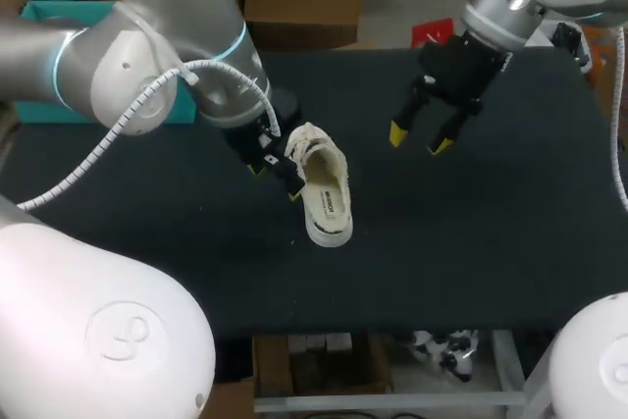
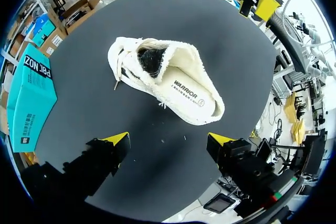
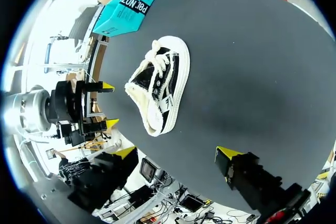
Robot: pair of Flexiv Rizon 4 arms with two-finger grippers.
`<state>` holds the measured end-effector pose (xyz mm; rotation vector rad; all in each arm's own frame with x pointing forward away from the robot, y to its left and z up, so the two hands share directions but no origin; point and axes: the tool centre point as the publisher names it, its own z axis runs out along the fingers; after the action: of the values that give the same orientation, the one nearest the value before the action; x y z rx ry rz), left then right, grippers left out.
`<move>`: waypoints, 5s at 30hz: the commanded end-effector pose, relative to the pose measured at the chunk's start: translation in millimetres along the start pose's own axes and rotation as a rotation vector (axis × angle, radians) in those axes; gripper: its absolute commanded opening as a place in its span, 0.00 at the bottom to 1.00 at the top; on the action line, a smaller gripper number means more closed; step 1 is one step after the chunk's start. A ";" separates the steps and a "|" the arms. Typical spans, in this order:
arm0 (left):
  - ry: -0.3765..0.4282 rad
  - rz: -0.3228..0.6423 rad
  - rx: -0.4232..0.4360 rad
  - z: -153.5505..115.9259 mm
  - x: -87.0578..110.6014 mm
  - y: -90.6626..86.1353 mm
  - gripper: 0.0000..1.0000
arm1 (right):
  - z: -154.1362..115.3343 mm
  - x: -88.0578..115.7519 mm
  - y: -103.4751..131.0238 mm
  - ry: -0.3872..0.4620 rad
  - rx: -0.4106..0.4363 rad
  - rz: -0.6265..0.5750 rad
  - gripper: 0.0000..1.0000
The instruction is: Open the shoe tongue, take the insole out of the shoe, put the insole back into the shoe, and pack the shoe into the shoebox
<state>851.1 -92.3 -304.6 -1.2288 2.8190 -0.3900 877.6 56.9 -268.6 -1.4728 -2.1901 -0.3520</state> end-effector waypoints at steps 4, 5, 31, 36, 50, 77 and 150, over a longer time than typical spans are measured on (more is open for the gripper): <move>0.014 -0.115 -0.038 6.3 8.4 -7.3 1.00 | -8.7 -1.4 -10.2 -0.070 -0.027 -0.033 1.00; 0.016 -0.131 -0.048 8.8 9.7 -8.8 1.00 | -9.5 -1.0 -14.3 -0.084 -0.044 -0.043 1.00; -0.128 -0.618 -0.139 48.3 15.9 -40.0 0.97 | -12.4 -18.7 -35.5 -0.234 -0.127 -0.243 1.00; -0.176 -0.645 -0.102 52.1 14.7 -36.8 0.82 | -15.9 -23.3 -29.3 -0.277 -0.104 -0.339 1.00; -0.216 -0.729 -0.043 60.1 -15.7 -43.9 0.00 | -19.7 -35.6 -29.6 -0.331 -0.054 -0.550 1.00; 0.032 -0.203 0.097 6.0 -52.3 -64.5 0.00 | -28.8 -58.0 -33.6 -0.549 0.139 -0.904 1.00; -0.108 0.643 0.055 -49.4 -554.8 -47.3 0.00 | -28.8 -58.0 -33.6 -0.549 0.139 -0.904 1.00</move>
<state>1233.4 288.9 -253.9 -0.2811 2.7820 -0.3059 871.7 -15.9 -272.8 -0.4342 -3.1609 -0.0665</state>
